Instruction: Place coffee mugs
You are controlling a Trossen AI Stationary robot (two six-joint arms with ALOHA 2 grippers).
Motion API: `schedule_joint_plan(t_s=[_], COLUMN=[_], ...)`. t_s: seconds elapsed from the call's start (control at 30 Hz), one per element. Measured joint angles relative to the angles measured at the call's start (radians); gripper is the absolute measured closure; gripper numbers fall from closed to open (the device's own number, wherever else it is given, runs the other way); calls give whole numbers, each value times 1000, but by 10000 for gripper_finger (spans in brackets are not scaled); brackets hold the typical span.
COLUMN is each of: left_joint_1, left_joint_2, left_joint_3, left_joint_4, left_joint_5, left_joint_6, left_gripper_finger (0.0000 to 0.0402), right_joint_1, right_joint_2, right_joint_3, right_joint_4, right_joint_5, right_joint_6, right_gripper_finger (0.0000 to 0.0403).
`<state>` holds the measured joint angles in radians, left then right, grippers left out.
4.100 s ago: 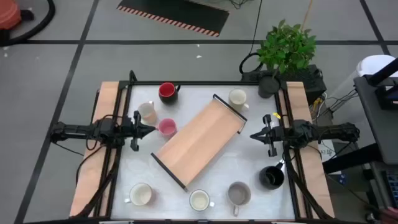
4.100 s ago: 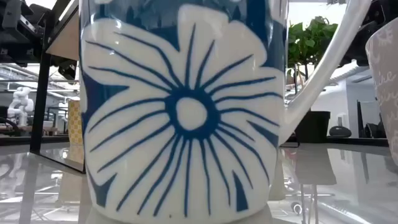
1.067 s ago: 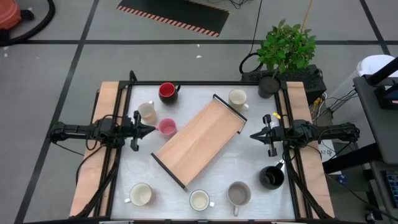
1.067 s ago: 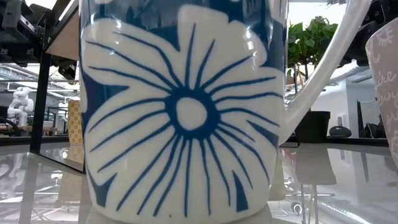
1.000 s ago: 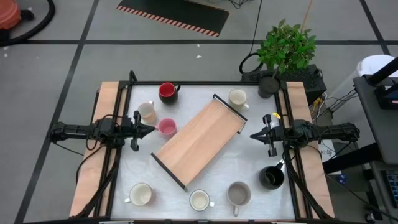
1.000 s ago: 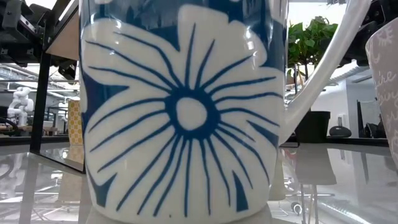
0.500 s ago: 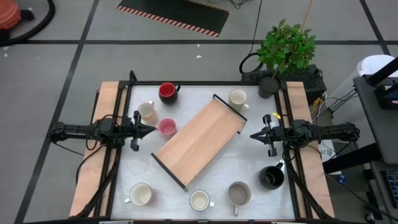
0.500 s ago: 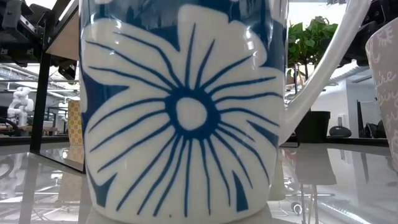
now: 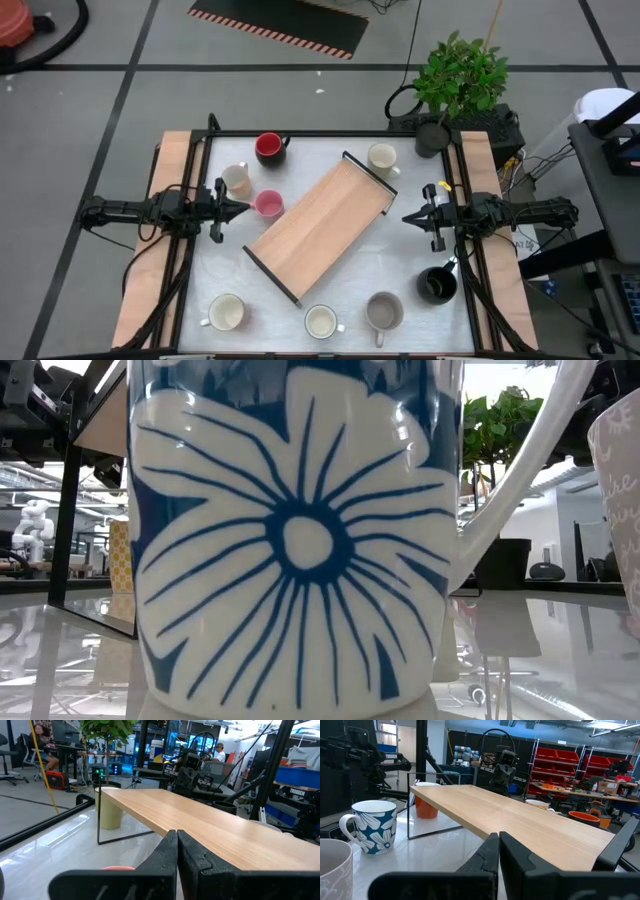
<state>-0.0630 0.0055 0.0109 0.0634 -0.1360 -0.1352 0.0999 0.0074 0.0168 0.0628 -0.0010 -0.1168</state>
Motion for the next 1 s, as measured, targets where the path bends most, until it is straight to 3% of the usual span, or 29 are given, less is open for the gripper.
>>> schedule_joint_plan(t_s=[0.77,1.0], left_joint_1=[0,0], left_joint_2=[0,0], left_joint_3=[0,0], left_joint_4=[0,0], left_joint_5=[0,0], left_joint_6=[0,0], left_gripper_finger=[400,400], right_joint_1=[0,0], right_joint_2=[0,2], right_joint_3=[0,36], right_joint_4=[54,179], right_joint_5=[-2,-22], right_joint_6=[-57,-71], right_gripper_finger=[403,403])
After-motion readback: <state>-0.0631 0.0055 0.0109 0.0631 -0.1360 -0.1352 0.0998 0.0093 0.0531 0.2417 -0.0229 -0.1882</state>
